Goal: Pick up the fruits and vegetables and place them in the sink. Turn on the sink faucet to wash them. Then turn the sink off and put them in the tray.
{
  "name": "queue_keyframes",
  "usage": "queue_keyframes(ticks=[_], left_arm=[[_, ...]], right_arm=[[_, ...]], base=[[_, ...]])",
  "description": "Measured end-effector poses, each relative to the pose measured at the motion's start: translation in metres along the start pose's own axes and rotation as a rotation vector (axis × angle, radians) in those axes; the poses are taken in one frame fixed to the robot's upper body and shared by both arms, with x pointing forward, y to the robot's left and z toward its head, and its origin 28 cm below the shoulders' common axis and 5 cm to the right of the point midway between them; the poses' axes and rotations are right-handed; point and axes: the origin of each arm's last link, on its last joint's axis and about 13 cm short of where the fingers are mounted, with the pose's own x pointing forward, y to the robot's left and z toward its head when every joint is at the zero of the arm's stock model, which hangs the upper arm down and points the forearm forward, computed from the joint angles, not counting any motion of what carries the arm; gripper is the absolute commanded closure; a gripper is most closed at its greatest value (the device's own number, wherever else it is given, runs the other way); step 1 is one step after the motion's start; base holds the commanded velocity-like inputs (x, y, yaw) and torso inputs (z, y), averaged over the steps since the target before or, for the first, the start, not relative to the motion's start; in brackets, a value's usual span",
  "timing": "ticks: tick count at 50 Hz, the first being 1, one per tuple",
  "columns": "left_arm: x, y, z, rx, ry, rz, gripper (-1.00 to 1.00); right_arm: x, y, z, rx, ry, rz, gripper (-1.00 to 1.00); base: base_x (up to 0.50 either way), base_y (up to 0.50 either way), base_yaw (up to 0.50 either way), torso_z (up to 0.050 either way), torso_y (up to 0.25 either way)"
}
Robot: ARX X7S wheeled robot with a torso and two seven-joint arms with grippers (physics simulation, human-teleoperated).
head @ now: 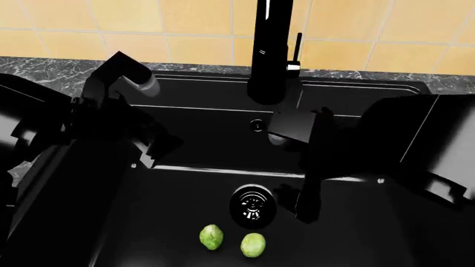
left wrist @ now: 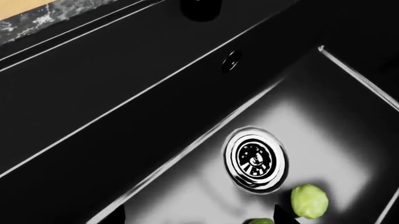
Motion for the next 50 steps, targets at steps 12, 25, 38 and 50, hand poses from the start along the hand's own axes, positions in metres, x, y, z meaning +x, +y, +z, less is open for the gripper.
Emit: queue_keyframes(ticks=[12,25,38,50], left_arm=[[0.002,0.000,-0.001,0.004,0.007,0.006,-1.00],[0.003,0.000,-0.003,0.005,0.012,0.006,-1.00],[0.003,0.000,-0.003,0.005,0.013,0.003,-1.00],[0.003,0.000,-0.004,0.004,0.013,0.001,-1.00]], right_arm=[[0.020,0.010,-0.001,-0.018,0.025,0.105,-1.00],[0.035,0.015,0.002,-0.024,0.024,0.167,-1.00],[0.051,0.020,0.002,-0.032,0.026,0.214,-1.00],[0.064,0.026,0.001,-0.037,0.042,0.251,-1.00]], base=[[0.00,0.00,0.00,0.000,0.000],[0.00,0.00,0.00,0.000,0.000],[0.00,0.00,0.00,0.000,0.000],[0.00,0.00,0.00,0.000,0.000]])
